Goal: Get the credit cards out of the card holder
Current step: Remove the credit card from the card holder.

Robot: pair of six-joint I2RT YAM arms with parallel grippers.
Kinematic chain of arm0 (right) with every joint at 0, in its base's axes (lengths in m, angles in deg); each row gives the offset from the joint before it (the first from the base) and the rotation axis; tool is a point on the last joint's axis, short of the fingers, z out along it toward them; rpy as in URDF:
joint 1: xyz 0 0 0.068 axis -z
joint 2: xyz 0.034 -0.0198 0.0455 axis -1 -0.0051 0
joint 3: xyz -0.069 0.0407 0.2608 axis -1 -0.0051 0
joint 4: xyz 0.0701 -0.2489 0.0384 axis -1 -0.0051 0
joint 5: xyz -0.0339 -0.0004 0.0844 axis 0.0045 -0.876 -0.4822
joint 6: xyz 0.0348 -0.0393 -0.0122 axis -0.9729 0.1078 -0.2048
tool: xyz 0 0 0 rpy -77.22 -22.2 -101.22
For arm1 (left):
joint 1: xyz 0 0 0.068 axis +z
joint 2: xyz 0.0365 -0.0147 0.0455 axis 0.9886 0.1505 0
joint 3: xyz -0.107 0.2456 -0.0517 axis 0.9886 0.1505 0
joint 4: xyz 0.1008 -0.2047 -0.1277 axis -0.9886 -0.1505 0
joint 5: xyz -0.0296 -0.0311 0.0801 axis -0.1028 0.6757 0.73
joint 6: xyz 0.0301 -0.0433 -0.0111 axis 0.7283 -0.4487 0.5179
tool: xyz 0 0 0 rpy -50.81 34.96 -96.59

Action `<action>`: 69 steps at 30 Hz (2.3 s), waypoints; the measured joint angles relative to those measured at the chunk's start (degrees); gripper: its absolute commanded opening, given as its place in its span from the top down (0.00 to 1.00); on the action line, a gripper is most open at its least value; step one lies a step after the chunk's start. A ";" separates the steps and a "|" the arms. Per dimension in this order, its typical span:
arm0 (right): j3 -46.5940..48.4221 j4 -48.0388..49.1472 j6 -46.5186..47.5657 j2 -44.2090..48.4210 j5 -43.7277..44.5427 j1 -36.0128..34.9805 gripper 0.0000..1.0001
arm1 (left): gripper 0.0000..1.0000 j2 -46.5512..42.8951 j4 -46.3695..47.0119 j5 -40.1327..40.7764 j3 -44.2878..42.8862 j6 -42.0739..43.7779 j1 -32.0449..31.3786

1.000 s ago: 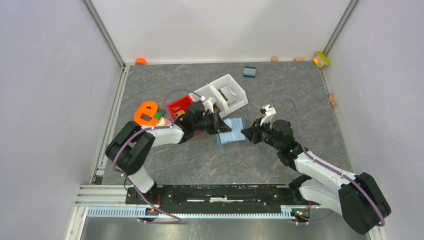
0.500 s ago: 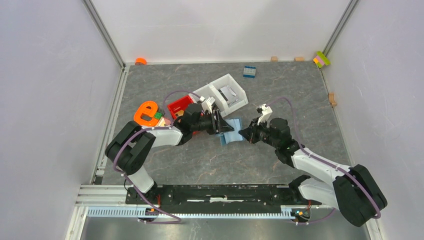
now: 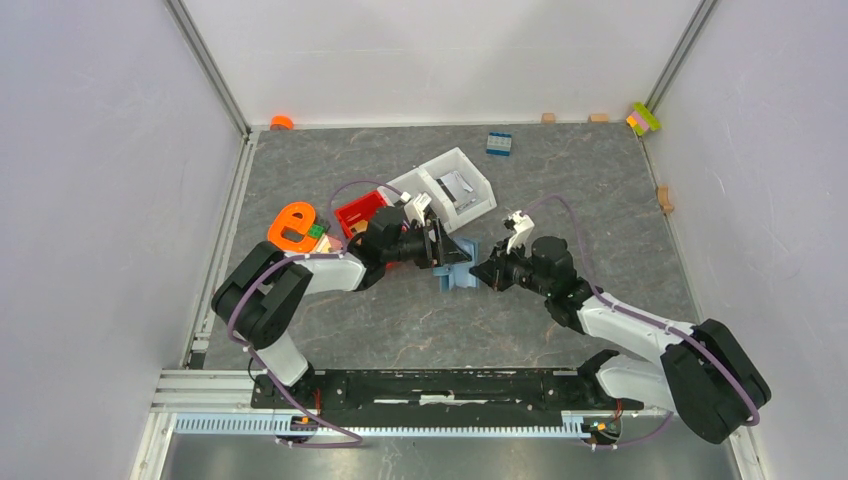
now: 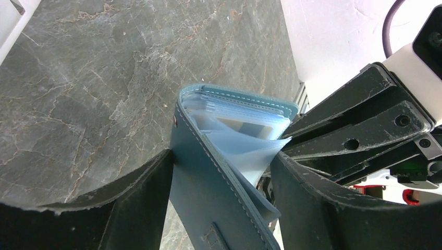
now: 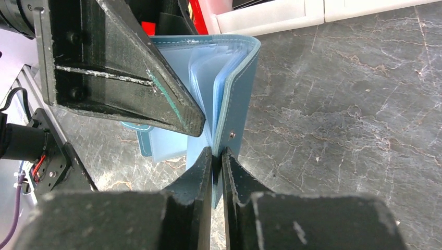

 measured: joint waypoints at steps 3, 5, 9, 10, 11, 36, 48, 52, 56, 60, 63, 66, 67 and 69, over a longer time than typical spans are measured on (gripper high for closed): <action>0.02 0.00 0.00 -0.09 -0.09 -0.24 0.87 | 0.32 0.00 0.02 -0.02 0.00 0.00 0.00; 0.04 0.00 0.00 -0.07 -0.09 -0.31 0.87 | 0.42 0.00 0.02 0.02 0.00 0.00 0.00; 0.04 -0.17 0.02 0.15 -0.15 -0.39 0.81 | 0.65 0.02 -0.22 0.11 0.00 0.04 0.00; 0.04 -0.26 0.02 0.20 -0.04 -0.39 0.76 | 0.70 0.02 -0.20 0.07 -0.02 0.04 0.00; 0.04 -0.35 0.07 0.26 -0.02 -0.39 0.72 | 0.72 0.02 -0.20 0.09 -0.04 0.04 -0.07; 0.04 -3.13 0.04 4.15 6.80 -0.48 0.83 | 0.40 0.96 0.48 -3.52 -0.37 -2.16 -0.15; 0.04 -5.29 -1.40 3.67 7.45 0.70 0.88 | 0.09 0.96 1.57 -3.48 -0.46 -2.54 -0.17; 0.04 -5.22 -2.49 2.29 5.99 1.18 0.88 | 0.05 0.96 0.94 -3.37 -0.61 -2.27 -0.70; 0.04 -4.90 -3.23 1.20 4.48 1.29 0.87 | 0.05 0.96 -1.14 -3.02 -1.64 -1.60 -1.77; 0.04 -4.42 -3.72 1.05 3.54 1.29 0.85 | 0.16 0.96 -3.87 -2.54 -3.06 -0.33 -2.38; 0.04 -4.44 -4.07 1.05 3.69 1.40 0.83 | 0.18 0.96 -6.43 -1.42 -4.00 0.63 -2.49; 0.04 -4.59 -4.31 1.05 4.13 1.51 0.82 | 0.10 0.96 -8.55 -0.66 -4.70 1.36 -2.47; 0.04 -4.66 -4.35 1.05 4.26 1.55 0.82 | 0.08 0.96 -9.01 -0.35 -4.79 1.53 -2.47; 0.04 -4.85 -4.55 1.05 4.37 1.57 0.82 | 0.07 0.96 -9.86 0.11 -4.87 1.68 -2.49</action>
